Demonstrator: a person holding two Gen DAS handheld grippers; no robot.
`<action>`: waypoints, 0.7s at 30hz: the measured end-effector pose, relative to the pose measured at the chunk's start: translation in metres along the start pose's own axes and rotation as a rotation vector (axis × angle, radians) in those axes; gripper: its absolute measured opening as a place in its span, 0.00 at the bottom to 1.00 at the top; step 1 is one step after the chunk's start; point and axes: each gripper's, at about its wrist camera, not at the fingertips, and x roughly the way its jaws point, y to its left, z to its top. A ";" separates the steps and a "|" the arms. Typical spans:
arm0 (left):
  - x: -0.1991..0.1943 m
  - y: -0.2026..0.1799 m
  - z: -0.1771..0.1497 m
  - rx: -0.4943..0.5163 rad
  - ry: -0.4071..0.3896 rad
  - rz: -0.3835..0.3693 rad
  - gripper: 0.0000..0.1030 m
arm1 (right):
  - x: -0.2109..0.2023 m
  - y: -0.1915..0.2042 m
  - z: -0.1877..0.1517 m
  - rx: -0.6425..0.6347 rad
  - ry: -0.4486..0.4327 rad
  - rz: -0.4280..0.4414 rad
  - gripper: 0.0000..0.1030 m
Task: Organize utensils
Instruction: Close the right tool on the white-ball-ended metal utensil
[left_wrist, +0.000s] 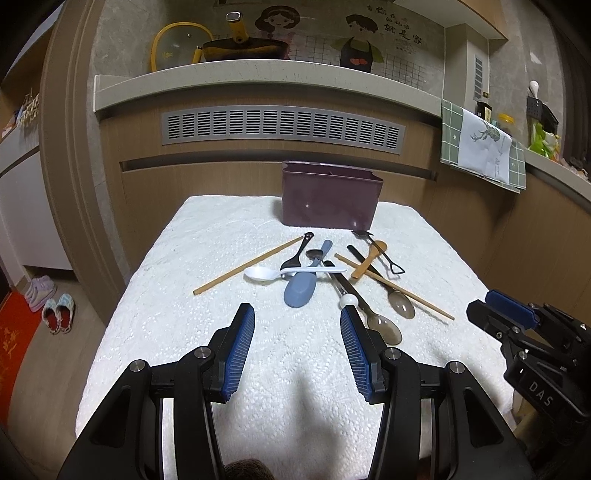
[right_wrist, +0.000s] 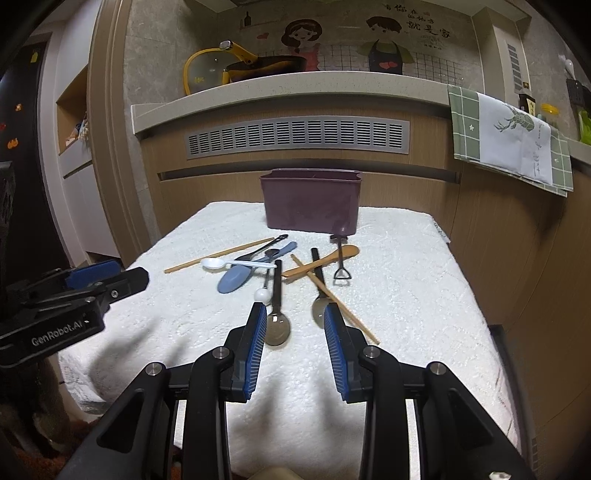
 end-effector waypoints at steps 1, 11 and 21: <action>0.006 0.006 0.004 0.003 0.000 -0.003 0.48 | 0.003 -0.002 0.001 -0.007 0.002 -0.012 0.30; 0.060 0.039 0.003 -0.057 0.080 -0.002 0.48 | 0.056 -0.026 0.009 -0.040 0.138 0.052 0.30; 0.082 0.066 0.021 -0.091 0.088 0.051 0.48 | 0.105 -0.020 0.031 -0.021 0.236 0.230 0.30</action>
